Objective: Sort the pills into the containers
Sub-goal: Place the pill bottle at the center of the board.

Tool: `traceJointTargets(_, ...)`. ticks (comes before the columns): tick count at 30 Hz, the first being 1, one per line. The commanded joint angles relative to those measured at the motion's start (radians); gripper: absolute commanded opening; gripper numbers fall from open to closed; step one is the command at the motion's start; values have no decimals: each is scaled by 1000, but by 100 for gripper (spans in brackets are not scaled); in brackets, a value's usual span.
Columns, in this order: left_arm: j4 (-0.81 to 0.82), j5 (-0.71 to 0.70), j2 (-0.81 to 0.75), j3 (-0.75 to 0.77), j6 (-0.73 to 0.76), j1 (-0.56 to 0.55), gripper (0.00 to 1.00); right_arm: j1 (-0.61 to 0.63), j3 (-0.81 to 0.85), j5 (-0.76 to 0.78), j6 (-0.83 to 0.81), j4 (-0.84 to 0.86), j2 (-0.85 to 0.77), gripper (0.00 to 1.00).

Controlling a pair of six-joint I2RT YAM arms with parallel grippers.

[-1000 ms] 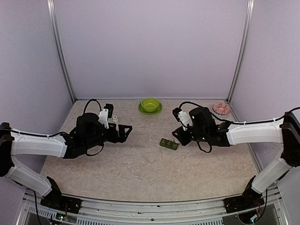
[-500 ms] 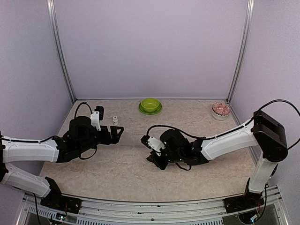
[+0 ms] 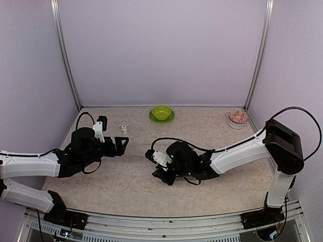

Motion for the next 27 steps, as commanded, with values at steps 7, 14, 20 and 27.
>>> traceJointTargets(7,31,6,18,-4,-1,7,99,8,12,-21,-7,29,30,29)
traceJointTargets(14,62,7,29,-13,-12,8,99,8,2,-13,-16,17,3,41)
traceJointTargets(20,75,-55,27,-29,-19,7,99,8,-16,8,-19,14,-45,63)
traceJointTargets(27,75,-27,3,-53,-87,15,99,8,-49,120,-30,4,-174,100)
